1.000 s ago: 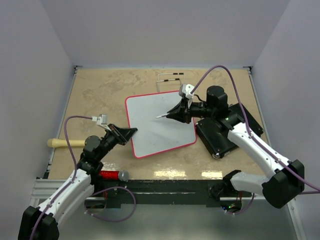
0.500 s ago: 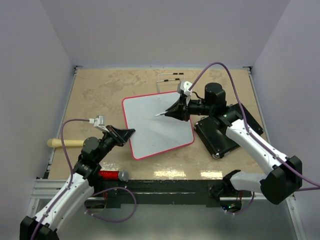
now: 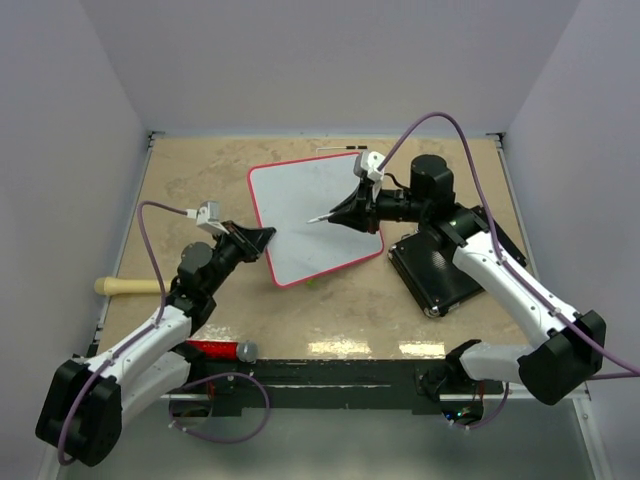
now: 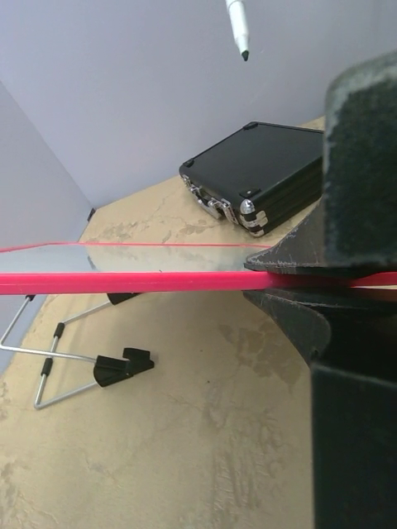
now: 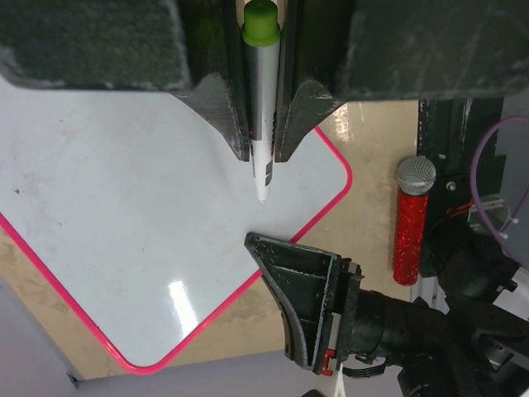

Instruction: Write a sentence on the whiteboard

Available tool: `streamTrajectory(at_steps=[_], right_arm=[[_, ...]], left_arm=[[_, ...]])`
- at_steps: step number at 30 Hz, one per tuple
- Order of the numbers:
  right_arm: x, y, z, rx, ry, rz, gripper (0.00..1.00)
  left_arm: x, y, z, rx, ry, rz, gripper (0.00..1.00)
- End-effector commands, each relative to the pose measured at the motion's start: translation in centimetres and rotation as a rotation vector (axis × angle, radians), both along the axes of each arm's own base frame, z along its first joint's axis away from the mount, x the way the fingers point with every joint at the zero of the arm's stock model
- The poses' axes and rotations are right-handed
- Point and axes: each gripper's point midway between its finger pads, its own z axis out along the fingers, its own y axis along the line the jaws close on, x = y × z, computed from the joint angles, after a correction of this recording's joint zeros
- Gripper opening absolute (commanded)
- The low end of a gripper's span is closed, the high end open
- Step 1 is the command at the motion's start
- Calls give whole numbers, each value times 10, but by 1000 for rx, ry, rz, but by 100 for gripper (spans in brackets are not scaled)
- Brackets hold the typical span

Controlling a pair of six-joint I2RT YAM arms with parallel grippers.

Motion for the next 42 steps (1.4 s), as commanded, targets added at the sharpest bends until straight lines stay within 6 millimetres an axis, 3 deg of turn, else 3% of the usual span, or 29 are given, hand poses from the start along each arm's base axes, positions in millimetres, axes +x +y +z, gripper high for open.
streamTrajectory(at_steps=[1, 9, 13, 17, 27, 36, 42], right_arm=[[15, -6, 11, 4, -41, -95, 0], [42, 1, 0, 98, 29, -215, 0], [54, 6, 7, 192, 70, -299, 0], [59, 18, -3, 205, 101, -356, 0], [66, 41, -19, 224, 126, -486, 0], [67, 62, -42, 180, 133, -516, 0], [73, 62, -46, 172, 130, -541, 0]], left_arm=[[10, -4, 38, 5, -207, -17, 0], [-7, 1, -5, -22, -151, -22, 0], [-9, -2, -14, 7, -142, -48, 0], [-10, -6, -24, 38, -128, -73, 0], [-9, 2, -38, 2, -55, -20, 0], [-8, 4, -34, -31, -43, 0, 0], [-10, 1, -34, -23, -52, -21, 0]])
